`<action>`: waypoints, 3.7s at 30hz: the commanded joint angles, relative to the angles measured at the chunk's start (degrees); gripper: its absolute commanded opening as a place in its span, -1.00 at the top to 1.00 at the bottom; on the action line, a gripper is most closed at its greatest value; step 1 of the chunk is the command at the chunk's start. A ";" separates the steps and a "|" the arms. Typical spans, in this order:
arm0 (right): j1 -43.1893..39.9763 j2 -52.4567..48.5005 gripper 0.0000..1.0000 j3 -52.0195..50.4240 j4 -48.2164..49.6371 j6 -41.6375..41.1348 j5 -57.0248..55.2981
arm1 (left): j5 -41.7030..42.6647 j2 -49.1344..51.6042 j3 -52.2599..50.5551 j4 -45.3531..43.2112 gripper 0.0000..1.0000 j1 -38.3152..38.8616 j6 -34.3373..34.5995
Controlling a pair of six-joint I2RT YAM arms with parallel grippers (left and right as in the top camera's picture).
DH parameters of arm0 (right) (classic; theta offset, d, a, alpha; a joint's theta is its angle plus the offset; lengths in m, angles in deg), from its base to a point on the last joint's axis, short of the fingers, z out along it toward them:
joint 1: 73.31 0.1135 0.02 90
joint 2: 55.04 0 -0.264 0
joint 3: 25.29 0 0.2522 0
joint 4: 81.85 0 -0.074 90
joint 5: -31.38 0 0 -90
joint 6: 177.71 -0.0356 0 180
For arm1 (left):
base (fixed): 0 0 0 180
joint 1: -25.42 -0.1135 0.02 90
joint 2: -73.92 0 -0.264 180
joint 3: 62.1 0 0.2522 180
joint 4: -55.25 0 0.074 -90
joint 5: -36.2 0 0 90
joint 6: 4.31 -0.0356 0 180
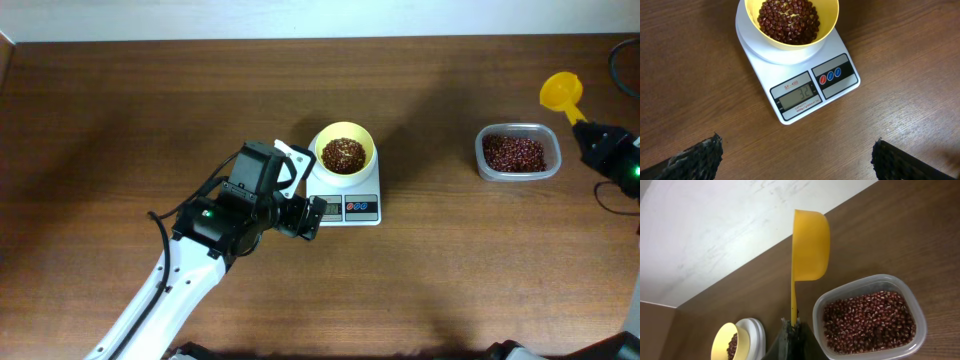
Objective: Scoop item into bowl and weigh 50g on scale
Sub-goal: 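Scoop more red beans from the container with the right gripper, then carry the scoop over the yellow bowl and pour the beans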
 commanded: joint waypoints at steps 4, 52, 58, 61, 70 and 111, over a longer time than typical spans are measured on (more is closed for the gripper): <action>0.28 -0.20 0.92 0.85 -4.46 17.99 -4.04 | -0.42 -0.33 -0.28 -0.13 -0.98 0.20 0.33; -5.18 -12.96 0.92 0.74 -11.58 4.09 11.78 | -0.44 -0.33 -0.28 -0.13 -0.98 0.20 0.33; -6.21 -12.96 0.92 0.74 -11.65 -2.49 23.56 | -0.42 -0.33 -0.28 -0.13 -0.98 0.20 0.33; -1.42 -12.96 0.92 0.74 -13.57 -2.64 24.63 | -0.42 -0.33 -0.28 -0.13 -0.98 0.20 0.33; 26.53 -12.96 0.92 0.74 -9.73 -2.64 24.57 | -0.42 -0.33 -0.28 -0.13 -0.98 0.20 0.33; 52.94 -8.52 0.92 0.76 -1.99 30.73 -18.99 | -0.44 -0.33 -0.28 -0.13 -0.98 0.20 0.33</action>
